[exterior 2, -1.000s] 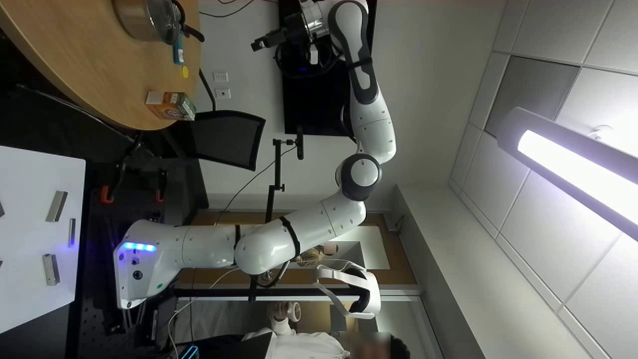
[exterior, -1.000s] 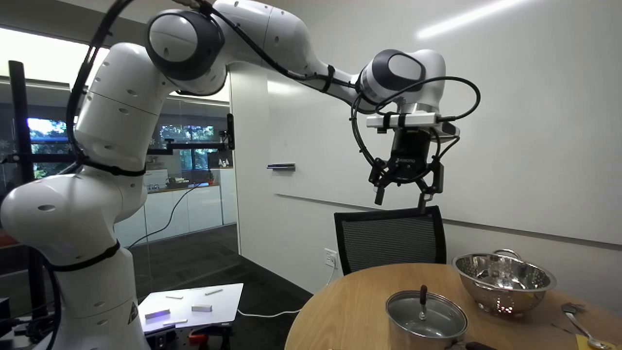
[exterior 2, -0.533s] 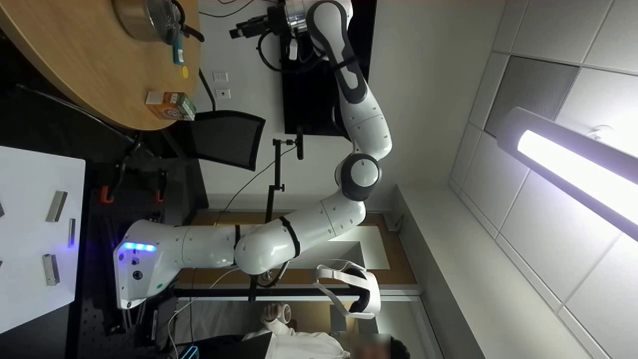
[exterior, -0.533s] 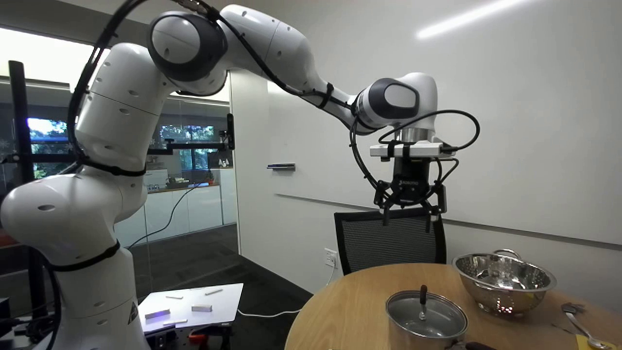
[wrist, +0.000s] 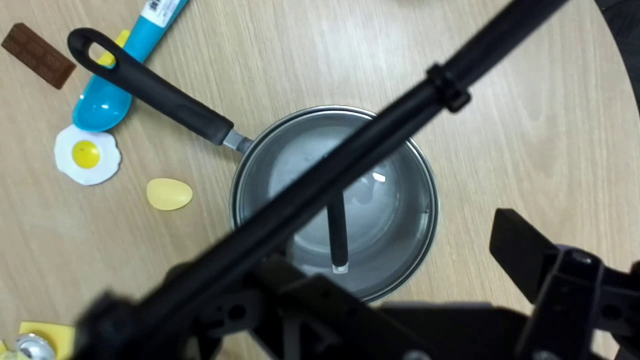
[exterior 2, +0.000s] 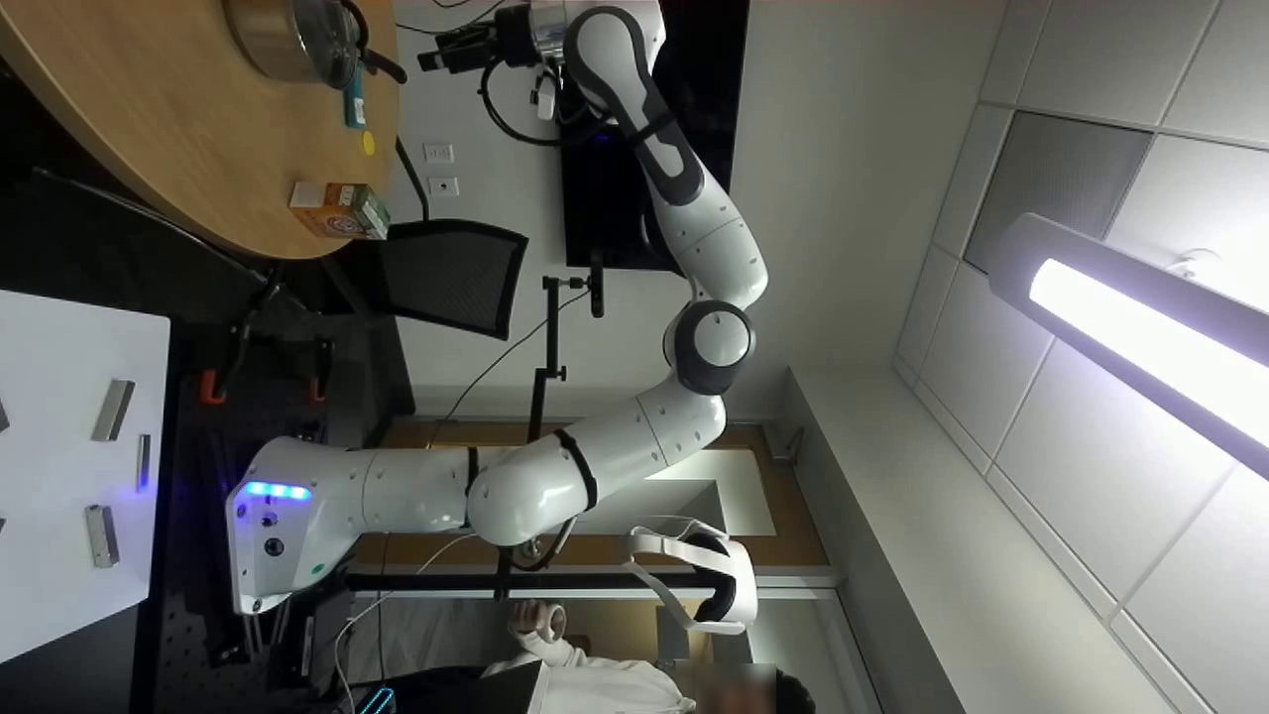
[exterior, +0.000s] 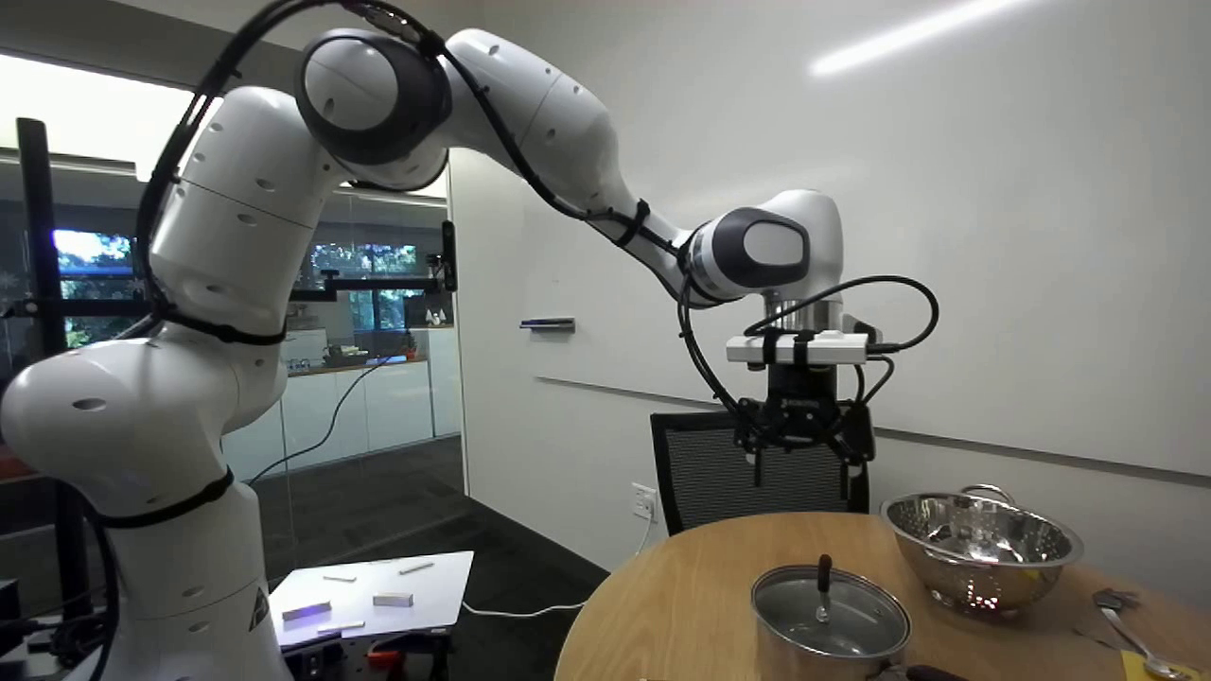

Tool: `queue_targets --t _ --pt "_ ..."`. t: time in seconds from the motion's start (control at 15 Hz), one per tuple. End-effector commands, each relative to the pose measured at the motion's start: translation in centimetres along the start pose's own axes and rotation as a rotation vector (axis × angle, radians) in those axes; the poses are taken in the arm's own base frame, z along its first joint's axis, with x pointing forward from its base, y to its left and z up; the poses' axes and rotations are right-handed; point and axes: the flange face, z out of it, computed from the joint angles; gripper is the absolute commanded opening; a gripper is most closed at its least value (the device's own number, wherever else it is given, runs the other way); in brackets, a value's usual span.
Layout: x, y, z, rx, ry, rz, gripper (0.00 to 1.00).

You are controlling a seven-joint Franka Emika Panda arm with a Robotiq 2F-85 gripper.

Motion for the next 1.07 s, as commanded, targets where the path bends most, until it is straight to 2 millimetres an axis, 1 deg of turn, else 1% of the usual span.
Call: queue_targets --t 0.0,0.33,0.53,0.67,1.0 --pt "-0.2 0.1 1.5 -0.050 0.016 -0.033 1.00" --pt "0.1 0.4 4.3 -0.085 0.021 -0.037 1.00" --pt "0.3 0.8 5.4 -0.139 0.025 -0.057 1.00" --pt "0.6 0.8 5.9 -0.155 0.028 -0.079 1.00" --pt "2.2 -1.1 5.9 -0.149 0.036 -0.135 1.00"
